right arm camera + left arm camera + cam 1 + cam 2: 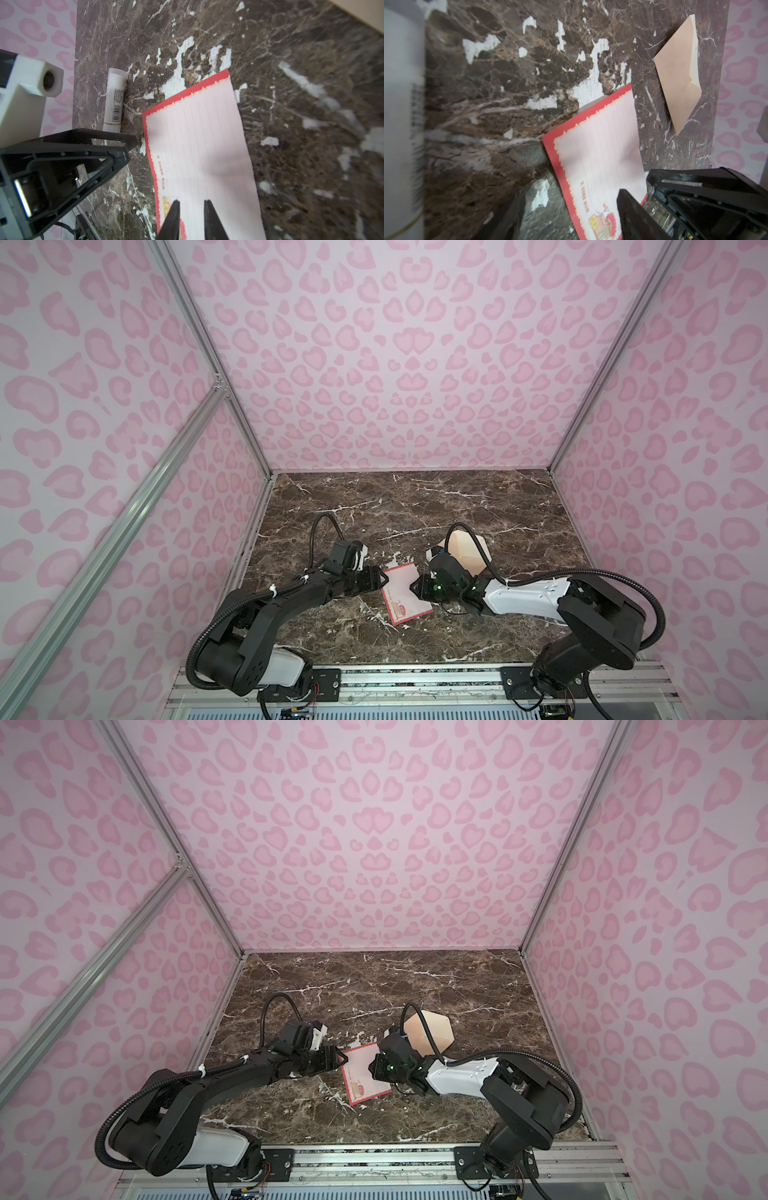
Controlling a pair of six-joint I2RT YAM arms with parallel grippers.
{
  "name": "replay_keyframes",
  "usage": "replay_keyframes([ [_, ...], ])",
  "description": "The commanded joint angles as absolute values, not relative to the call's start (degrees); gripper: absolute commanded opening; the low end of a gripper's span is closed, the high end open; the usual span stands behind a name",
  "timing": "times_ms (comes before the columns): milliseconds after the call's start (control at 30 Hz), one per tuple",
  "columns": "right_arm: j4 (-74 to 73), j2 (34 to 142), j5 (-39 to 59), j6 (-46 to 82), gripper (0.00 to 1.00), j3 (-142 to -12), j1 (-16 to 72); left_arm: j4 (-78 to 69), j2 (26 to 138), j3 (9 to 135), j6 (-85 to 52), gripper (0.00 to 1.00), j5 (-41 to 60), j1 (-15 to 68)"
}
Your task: Place the letter into the envelope and seal it
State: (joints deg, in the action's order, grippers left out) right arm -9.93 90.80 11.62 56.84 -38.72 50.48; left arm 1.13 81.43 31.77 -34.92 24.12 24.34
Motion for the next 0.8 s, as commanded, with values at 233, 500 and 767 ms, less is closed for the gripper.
replay_keyframes([
  [233, -10.76, 91.59, 11.62, 56.57, 0.23, -37.1, 48.96, -2.71, 83.98, 31.91, -34.86, 0.72, 26.71, 23.47],
  [500, -11.24, 92.48, 11.61, 56.95, 0.22, -35.65, 48.82, -3.29, 85.29, 31.97, -34.72, 0.72, 27.16, 23.21],
  [767, -11.43, 93.62, 11.44, 57.13, 0.21, -34.68, 48.87, -4.52, 86.56, 31.71, -34.98, 0.69, 28.31, 23.28],
])
